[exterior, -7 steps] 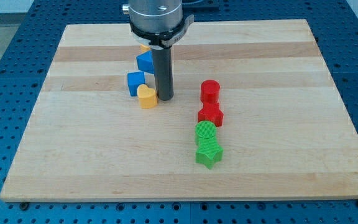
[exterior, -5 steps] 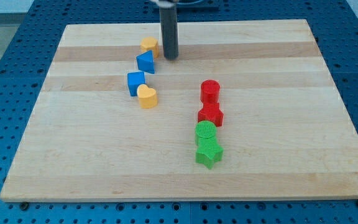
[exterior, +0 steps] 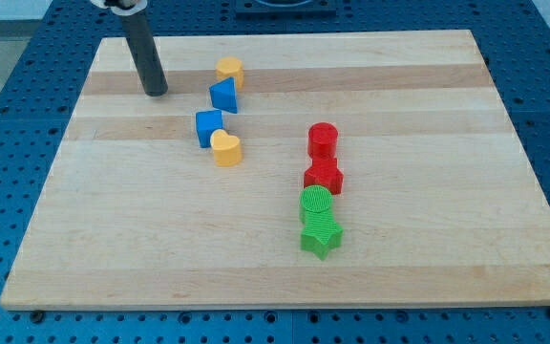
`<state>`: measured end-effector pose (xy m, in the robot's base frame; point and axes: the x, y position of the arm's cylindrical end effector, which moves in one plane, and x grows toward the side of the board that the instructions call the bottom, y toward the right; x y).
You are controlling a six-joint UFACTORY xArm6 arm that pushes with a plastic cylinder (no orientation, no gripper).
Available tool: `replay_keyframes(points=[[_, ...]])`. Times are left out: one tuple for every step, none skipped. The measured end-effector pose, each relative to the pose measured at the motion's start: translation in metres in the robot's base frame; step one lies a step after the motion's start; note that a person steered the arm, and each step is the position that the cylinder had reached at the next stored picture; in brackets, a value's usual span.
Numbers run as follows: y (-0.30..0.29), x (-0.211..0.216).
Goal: Push the blue cube below the blue triangle
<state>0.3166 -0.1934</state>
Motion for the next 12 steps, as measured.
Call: replay_keyframes(points=[[0.000, 0.040], [0.003, 0.042], [0.035, 0.057], [0.053, 0.061], [0.053, 0.074], [0.053, 0.087], [0.049, 0.098], [0.059, 0.088], [0.062, 0.083], [0.068, 0.081], [0.074, 0.080], [0.074, 0.080]])
